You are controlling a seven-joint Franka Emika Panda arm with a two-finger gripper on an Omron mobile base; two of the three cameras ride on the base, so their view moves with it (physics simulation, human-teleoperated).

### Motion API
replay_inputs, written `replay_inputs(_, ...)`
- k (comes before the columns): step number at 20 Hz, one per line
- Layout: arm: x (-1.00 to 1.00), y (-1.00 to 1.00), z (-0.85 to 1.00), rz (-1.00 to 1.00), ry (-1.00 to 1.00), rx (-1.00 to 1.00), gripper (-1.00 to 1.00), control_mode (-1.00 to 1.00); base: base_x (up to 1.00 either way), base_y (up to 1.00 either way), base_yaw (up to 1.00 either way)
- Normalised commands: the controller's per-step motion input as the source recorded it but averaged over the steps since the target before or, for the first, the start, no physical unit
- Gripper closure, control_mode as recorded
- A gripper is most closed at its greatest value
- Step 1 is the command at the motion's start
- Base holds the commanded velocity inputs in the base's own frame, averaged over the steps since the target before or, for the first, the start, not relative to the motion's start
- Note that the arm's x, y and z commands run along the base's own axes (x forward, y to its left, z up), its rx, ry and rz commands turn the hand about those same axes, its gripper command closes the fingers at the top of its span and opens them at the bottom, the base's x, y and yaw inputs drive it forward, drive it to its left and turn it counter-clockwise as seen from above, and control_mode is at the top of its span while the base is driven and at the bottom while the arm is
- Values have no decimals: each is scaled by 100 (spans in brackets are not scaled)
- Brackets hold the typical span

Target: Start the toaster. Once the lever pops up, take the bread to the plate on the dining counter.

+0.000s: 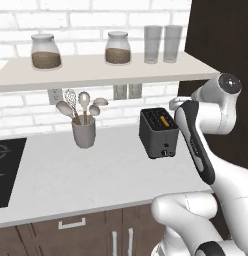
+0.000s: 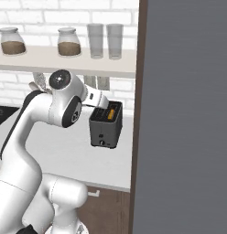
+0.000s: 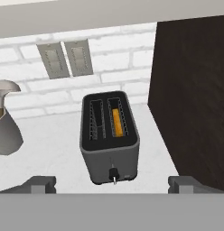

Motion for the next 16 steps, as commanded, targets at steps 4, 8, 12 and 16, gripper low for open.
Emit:
replay_inputs(4,0,0,0,0,0,0,-100,-100,0,0,0)
replay_inputs(8,0,0,0,0,0,0,-100,-100,0,0,0)
replay_inputs(12,0,0,0,0,0,0,-100,-100,0,0,0)
replay_inputs(16,0,0,0,0,0,0,-100,-100,0,0,0)
